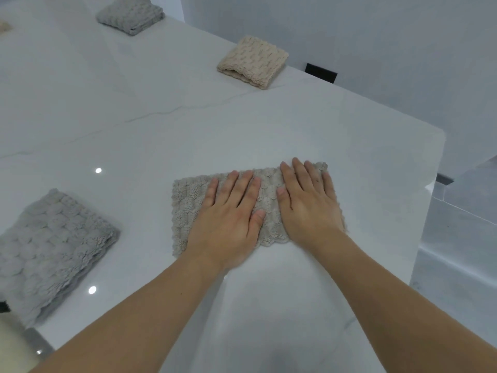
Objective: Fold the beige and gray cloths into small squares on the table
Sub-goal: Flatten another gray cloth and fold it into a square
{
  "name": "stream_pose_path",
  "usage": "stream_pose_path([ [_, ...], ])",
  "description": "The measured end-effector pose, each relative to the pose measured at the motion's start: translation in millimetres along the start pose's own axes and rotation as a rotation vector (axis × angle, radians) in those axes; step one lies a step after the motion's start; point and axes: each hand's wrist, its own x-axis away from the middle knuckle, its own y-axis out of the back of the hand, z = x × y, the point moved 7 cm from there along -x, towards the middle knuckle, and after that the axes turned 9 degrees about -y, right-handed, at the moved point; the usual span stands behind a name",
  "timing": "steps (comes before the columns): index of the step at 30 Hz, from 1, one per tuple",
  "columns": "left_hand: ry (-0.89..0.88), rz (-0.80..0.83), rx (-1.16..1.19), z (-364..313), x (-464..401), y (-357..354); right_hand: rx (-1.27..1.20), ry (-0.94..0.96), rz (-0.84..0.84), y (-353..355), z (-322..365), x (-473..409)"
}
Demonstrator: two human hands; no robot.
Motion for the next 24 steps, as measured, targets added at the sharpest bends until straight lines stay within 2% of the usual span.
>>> stream_pose_path([
  [4, -0.02, -0.018, -0.002, 4, 10, 3, 0.025, 0.01, 0.02, 5, -20, -5],
  [10, 0.11, -0.05, -0.01, 44, 47, 4, 0.026, -0.036, 0.013, 4, -39, -12],
  [15, 0.114, -0.016, -0.043, 41, 43, 4, 0.074, -0.064, 0.042, 7, -37, -11],
  [18, 0.143, -0.051, -0.019, 30, 31, 19, 0.16, -0.025, -0.046, 22, -18, -8],
  [20, 0.138, -0.097, 0.021, 8, 13, 24, 0.09, 0.002, -0.094, 23, 0, -1],
  [24, 0.113, -0.073, 0.049, -10, 4, 3, 0.009, -0.047, -0.022, 0, 2, 13],
])
